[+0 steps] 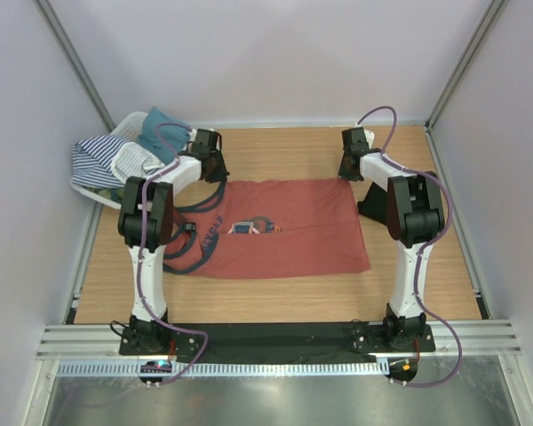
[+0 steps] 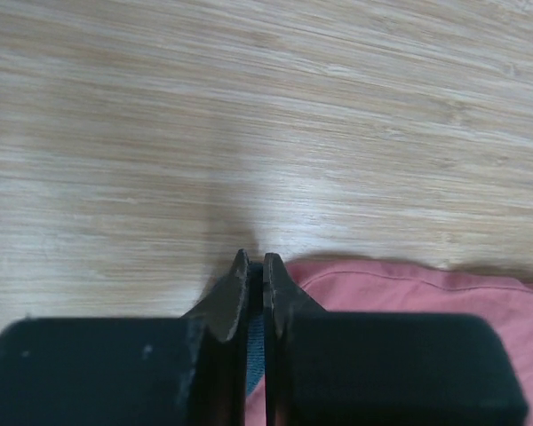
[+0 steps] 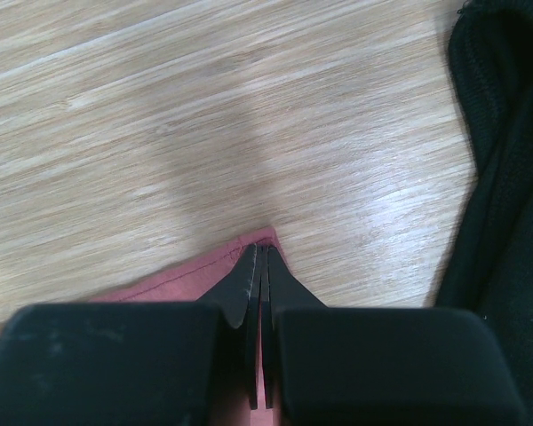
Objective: Fold and stack the tank tops
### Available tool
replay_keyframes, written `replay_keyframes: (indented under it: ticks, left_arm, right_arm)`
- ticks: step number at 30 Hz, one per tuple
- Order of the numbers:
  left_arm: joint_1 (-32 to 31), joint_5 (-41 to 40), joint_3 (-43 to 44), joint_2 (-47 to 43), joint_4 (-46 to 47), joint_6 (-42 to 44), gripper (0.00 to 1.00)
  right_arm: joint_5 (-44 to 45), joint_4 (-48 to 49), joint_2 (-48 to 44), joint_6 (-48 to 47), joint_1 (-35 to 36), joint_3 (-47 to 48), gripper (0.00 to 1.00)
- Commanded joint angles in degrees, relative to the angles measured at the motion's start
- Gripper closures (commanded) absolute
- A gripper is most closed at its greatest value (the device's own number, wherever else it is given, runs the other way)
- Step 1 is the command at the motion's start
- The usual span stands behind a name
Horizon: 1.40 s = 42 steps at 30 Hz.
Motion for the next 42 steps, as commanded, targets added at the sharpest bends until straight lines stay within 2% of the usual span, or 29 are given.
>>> replay_keyframes:
  ticks: [1, 13, 25, 34, 42]
  left_arm:
    - [-0.31, -0.65, 0.28, -2.08, -0.61, 1.06, 1.00]
    - [0.31, -5.22, 1.68, -3.74, -1.40, -1.21, 1.00]
    - [-0.31, -2.06, -0.33, -7.52, 0.70, -2.63, 1.00]
    - [-0.48, -2.58, -6.74, -13.93, 1.93, -2.63, 1.00]
    - [-2.50, -4.60, -17.73, -21.76, 3.87, -5.17, 1.00]
  right_arm:
    - [1.32, 2.30, -0.77, 0.06, -0.20, 0.26, 0.99]
    - [4.31, 3.09, -4.90, 2.34, -2.49, -1.85, 0.99]
    - [-0.52, 4.41, -9.90, 3.74, -2.58, -5.36, 0.99]
    - [-0.44, 4.68, -19.74, 6.21, -2.31, -13.00, 0.99]
    - [-2.19, 4.85, -30.02, 9.10, -2.40, -23.98, 0.99]
